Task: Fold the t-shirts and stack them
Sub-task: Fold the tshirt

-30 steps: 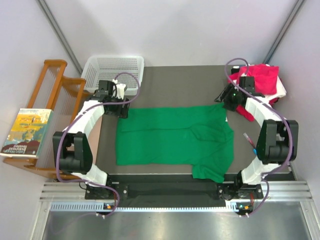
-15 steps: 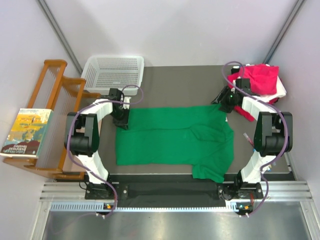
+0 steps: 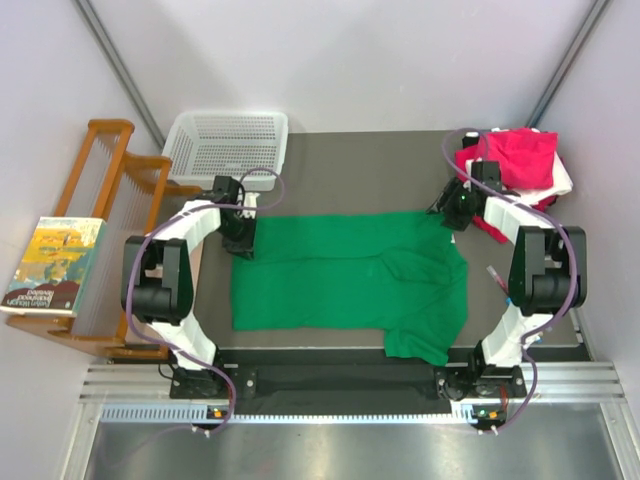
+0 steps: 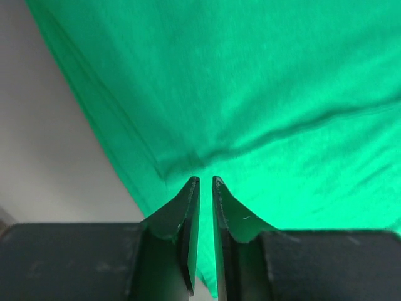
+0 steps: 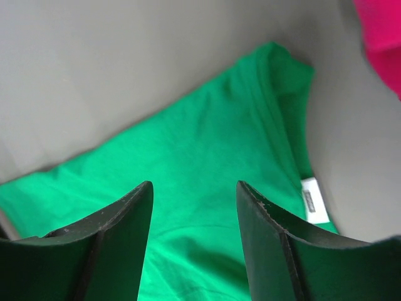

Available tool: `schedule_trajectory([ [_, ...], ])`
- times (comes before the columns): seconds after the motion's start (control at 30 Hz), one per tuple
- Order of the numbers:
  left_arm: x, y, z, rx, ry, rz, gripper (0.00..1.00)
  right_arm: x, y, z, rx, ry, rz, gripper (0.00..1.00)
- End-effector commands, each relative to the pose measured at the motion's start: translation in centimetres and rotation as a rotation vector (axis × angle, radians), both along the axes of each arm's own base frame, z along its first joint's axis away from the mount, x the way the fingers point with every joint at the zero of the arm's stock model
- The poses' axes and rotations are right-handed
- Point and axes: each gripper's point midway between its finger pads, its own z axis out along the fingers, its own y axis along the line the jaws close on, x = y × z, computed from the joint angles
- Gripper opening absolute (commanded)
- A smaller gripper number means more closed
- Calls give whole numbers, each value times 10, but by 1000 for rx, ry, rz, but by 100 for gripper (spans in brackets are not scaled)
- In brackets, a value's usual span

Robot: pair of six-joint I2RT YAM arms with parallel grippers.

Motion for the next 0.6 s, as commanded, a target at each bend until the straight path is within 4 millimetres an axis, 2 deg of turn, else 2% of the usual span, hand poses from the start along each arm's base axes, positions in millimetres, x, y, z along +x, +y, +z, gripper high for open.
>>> schedule_trajectory([
  [0.0,-15,-1,15,-11,-5,-17,23,-5,-5,20,-50,-66,4,56],
  [0.17,-22,6,8,22,14,-20,42,-10,-6,19,-60,-59,14,56],
  [0.27,-24,8,2,37,18,-16,48,-12,-6,21,-60,-65,17,56],
  [0.57,-11,11,-6,60,6,-9,47,-13,-4,30,-54,-84,24,55],
])
